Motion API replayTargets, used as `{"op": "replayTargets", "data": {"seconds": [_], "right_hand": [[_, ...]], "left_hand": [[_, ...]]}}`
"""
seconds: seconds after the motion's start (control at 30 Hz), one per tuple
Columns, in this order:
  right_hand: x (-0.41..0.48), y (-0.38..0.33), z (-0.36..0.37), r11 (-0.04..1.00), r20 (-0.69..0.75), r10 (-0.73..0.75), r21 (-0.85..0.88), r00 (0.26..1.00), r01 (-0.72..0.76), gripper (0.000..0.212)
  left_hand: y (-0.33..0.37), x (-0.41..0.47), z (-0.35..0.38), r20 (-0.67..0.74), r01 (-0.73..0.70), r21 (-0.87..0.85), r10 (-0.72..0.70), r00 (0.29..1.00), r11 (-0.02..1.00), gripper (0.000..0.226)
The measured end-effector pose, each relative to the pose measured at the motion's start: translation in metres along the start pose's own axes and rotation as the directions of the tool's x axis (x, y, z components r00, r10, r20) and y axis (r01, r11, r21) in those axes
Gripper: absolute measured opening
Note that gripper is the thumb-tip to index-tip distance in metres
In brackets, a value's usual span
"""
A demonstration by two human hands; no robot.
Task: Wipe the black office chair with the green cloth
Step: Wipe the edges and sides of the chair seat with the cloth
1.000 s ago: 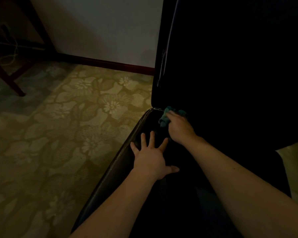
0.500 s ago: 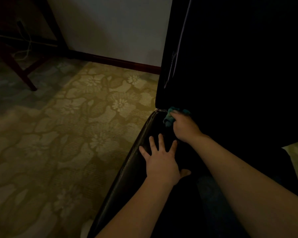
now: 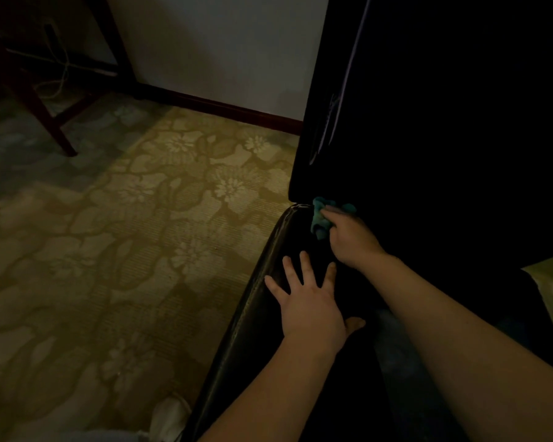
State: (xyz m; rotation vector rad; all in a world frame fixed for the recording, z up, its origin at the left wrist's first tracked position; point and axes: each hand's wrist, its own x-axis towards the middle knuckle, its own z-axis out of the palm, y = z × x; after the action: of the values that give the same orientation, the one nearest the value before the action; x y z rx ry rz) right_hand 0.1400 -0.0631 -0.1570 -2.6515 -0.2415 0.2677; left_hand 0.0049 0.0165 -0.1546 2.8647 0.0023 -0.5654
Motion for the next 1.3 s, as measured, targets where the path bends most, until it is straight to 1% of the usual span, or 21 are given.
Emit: {"op": "replayTargets", "data": {"seconds": [0.07,0.2,0.37,0.53,0.73,0.87,0.93,1.0,1.13,1.3], "right_hand": [[0.004,-0.013,0.004,1.000,0.009,0.023,-0.019,1.000,-0.023,0.054],[0.007,-0.031,0.011,0.999,0.017,-0.021,-0.028,1.000,0.022,0.054],[0.002,-0.014,0.008,0.994,0.088,-0.113,0.022,0.990,0.111,0.053],[-0.007,-0.016,0.016,0.993,0.013,-0.114,0.046,0.993,0.113,0.049],[0.000,-0.039,0.033,0.992,0.032,-0.125,0.037,0.992,0.124,0.050],[-0.005,-0.049,0.030,0.971,0.127,-0.239,0.029,0.963,0.237,0.052],[-0.006,-0.041,0.023,0.960,0.145,-0.279,0.022,0.949,0.279,0.052],[-0.003,-0.030,0.017,0.965,0.120,-0.261,0.014,0.958,0.261,0.051],[-0.002,-0.029,0.018,0.987,0.045,-0.159,0.015,0.986,0.158,0.048],[0.004,-0.047,0.024,0.997,0.044,-0.083,0.010,0.996,0.083,0.050]], "left_hand": [[0.001,0.000,0.000,0.006,0.010,-0.008,-0.010,1.000,1.000,0.103],[0.002,-0.002,0.002,0.018,0.037,-0.026,-0.036,0.999,0.999,0.102],[0.003,-0.013,0.007,0.005,0.068,-0.049,-0.068,0.998,0.996,0.102],[0.004,-0.019,0.011,0.001,0.087,-0.047,-0.087,0.996,0.995,0.101],[0.003,-0.020,0.011,0.033,0.087,-0.081,-0.085,0.996,0.993,0.099],[0.002,-0.023,0.011,0.033,0.076,-0.095,-0.073,0.997,0.993,0.098],[0.001,-0.024,0.009,0.034,0.073,-0.103,-0.070,0.997,0.992,0.098],[0.000,-0.025,0.009,0.039,0.072,-0.094,-0.069,0.997,0.993,0.098],[-0.001,-0.021,0.009,0.049,0.063,-0.059,-0.060,0.997,0.996,0.099],[0.000,-0.012,0.007,0.071,0.054,0.010,-0.054,0.996,0.998,0.098]]}}
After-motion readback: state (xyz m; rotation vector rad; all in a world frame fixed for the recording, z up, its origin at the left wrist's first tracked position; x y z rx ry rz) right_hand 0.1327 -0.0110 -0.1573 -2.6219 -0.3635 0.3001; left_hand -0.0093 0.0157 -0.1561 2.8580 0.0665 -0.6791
